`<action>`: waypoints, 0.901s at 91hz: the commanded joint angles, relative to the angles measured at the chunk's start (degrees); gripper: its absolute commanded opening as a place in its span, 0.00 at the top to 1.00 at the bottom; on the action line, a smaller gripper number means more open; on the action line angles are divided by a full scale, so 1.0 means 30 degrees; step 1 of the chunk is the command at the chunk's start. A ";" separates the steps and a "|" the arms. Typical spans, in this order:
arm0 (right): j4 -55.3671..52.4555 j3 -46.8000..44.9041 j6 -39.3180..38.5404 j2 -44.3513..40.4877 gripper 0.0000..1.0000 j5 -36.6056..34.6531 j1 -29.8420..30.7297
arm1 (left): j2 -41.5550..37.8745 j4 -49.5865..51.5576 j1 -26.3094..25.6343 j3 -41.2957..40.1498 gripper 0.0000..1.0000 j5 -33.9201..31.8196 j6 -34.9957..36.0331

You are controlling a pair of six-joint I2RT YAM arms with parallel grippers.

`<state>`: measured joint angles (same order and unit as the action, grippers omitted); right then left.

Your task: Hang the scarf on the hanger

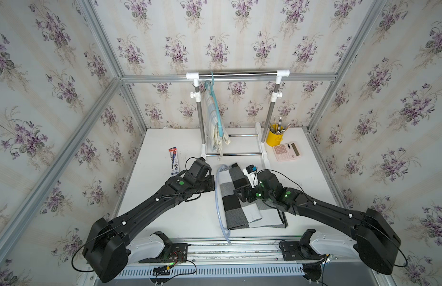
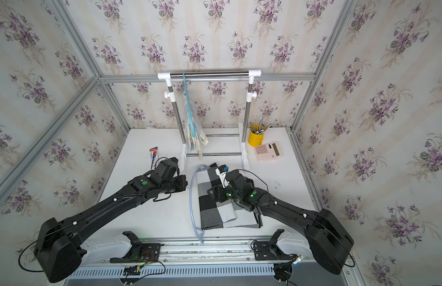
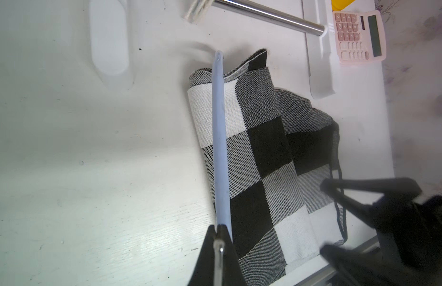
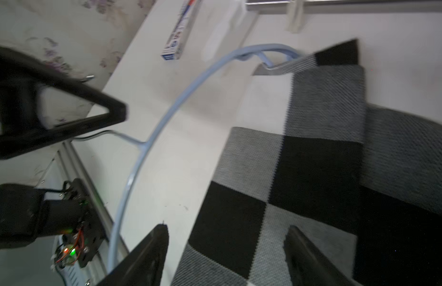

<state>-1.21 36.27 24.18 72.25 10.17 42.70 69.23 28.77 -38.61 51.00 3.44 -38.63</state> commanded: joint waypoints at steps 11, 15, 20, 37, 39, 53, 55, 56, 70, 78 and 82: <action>-0.1654 0.0247 0.0830 0.2812 0.31 0.0256 -0.2043 | -0.0264 0.1047 0.0009 -0.0060 1.00 -0.0770 0.0188; -0.1557 0.0317 0.0873 0.3348 0.32 0.0391 -0.2038 | -0.0283 0.1126 0.0009 -0.0040 1.00 -0.0820 0.0192; -0.1147 0.0212 0.0913 0.3848 0.33 0.0772 -0.2070 | -0.0283 0.1236 0.0005 0.0018 1.00 -0.0827 0.0229; 0.0323 -0.0201 0.1245 0.5052 0.36 0.2748 -0.2143 | -0.0399 0.1939 0.0009 0.0468 1.00 -0.0767 0.0261; 0.0589 -0.0285 0.1289 0.5078 0.36 0.3051 -0.2128 | -0.0452 0.2058 0.0009 0.0543 1.00 -0.0767 0.0268; 0.2493 -0.0825 0.1959 0.4647 0.38 0.5618 -0.2133 | -0.0720 0.3370 0.0009 0.1537 1.00 -0.0781 0.0734; 0.2692 -0.0859 0.2097 0.4589 0.38 0.5870 -0.2133 | -0.0723 0.3566 0.0009 0.1718 1.00 -0.0756 0.0825; 0.2778 -0.0864 0.2174 0.4565 0.38 0.6000 -0.2133 | -0.0723 0.3682 0.0009 0.1807 1.00 -0.0732 0.0889; 0.5052 -0.1156 0.3558 0.4908 0.39 0.8346 -0.2133 | -0.0685 0.5005 0.0009 0.3044 1.00 -0.0635 0.1577; 0.6331 -0.1304 0.4421 0.5447 0.40 0.9216 -0.2133 | -0.0701 0.5753 0.0008 0.3858 1.00 -0.0707 0.1905; 0.6682 -0.1294 0.4646 0.5646 0.40 0.9380 -0.2133 | -0.0708 0.6190 0.0009 0.4292 1.00 -0.0686 0.2075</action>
<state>11.92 32.60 33.82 87.81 32.56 36.27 67.35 43.53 -38.61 61.34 1.74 -34.96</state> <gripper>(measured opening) 0.602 0.058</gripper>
